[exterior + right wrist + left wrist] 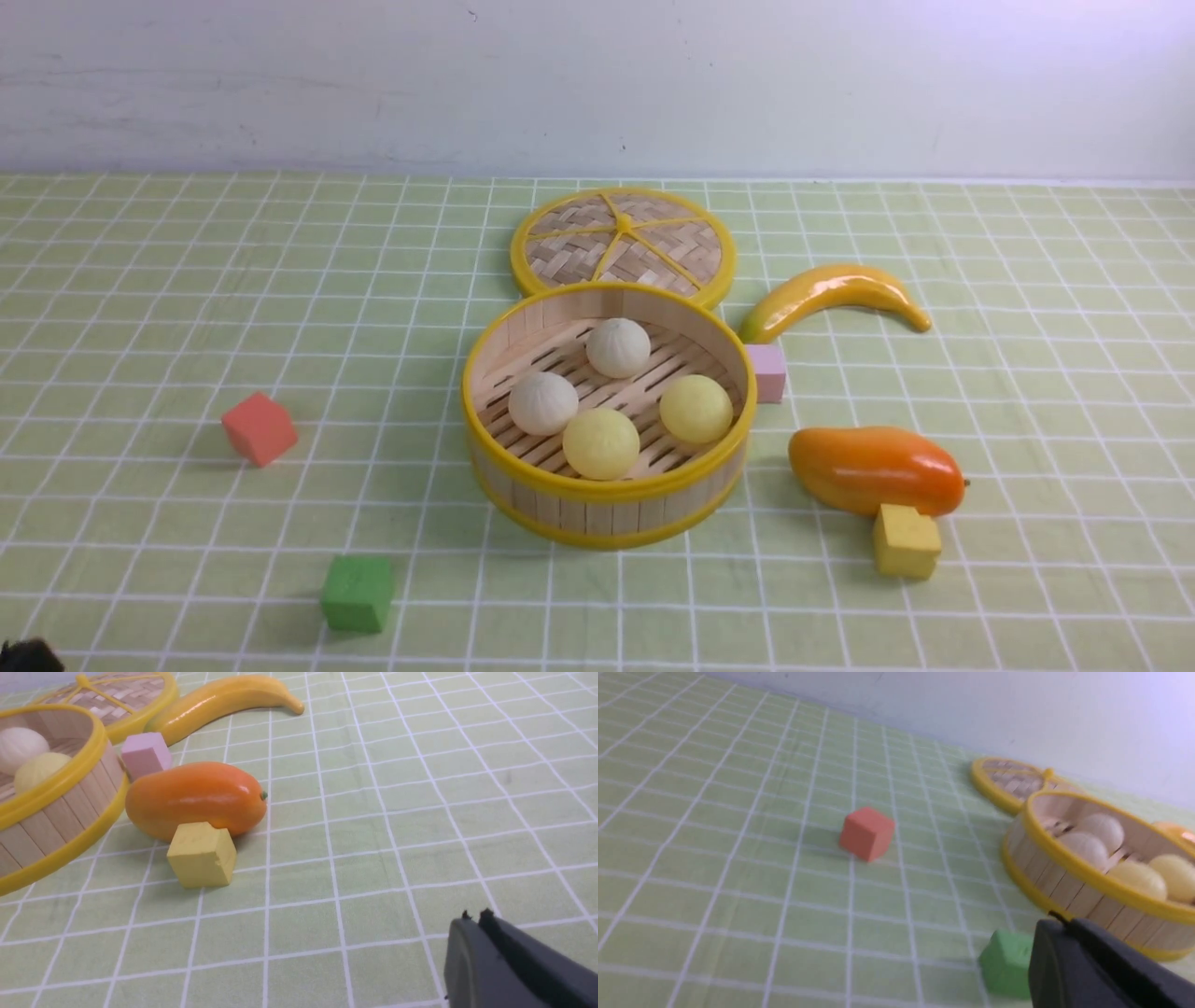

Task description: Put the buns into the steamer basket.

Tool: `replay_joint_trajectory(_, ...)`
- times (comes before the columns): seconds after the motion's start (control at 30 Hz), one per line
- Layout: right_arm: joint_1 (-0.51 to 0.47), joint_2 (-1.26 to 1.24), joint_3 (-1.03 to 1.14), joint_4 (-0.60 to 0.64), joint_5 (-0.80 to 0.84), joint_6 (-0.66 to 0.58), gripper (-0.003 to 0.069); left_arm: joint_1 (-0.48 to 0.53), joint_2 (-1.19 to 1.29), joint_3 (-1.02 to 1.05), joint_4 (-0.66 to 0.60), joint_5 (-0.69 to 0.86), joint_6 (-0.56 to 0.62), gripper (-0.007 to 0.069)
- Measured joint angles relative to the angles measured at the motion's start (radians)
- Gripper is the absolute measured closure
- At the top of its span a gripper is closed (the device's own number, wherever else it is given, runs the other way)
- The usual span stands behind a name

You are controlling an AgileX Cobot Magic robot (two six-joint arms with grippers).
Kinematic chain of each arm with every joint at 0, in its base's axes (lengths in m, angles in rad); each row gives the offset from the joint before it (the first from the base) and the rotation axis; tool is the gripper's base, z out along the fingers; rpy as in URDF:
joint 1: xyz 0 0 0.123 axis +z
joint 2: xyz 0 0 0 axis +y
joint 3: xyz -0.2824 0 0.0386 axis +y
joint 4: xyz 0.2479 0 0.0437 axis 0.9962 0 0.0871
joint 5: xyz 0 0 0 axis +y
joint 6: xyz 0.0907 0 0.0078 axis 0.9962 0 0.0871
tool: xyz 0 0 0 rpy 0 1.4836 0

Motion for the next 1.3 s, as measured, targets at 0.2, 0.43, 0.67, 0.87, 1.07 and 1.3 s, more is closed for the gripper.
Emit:
replay_joint_trajectory(0.2, 0.000, -0.001, 0.000, 0.000, 0.000, 0.000, 0.0636, 0.035, -0.027, 0.003, 0.015, 0.195, -0.008, 0.0638)
replay_joint_trajectory(0.43, 0.000, -0.001, 0.000, 0.000, 0.000, 0.000, 0.0625, 0.036, -0.028, 0.003, 0.005, 0.197, -0.010, 0.0638)
replay_joint_trajectory(0.67, 0.000, -0.001, 0.000, 0.000, 0.000, 0.000, 0.0617, 0.036, -0.028, 0.003, 0.005, 0.197, -0.010, 0.0638)
replay_joint_trajectory(0.87, 0.000, -0.001, 0.000, 0.000, 0.000, 0.000, 0.0617, 0.036, -0.028, 0.003, 0.005, 0.197, -0.010, 0.0638)
replay_joint_trajectory(1.07, 0.000, -0.001, 0.000, 0.000, 0.000, 0.000, 0.0612, 0.036, -0.028, 0.003, 0.005, 0.197, -0.010, 0.0638)
replay_joint_trajectory(1.3, 0.000, -0.001, 0.000, 0.000, 0.000, 0.000, 0.0603, 0.036, -0.028, 0.003, 0.005, 0.197, -0.010, 0.0638)
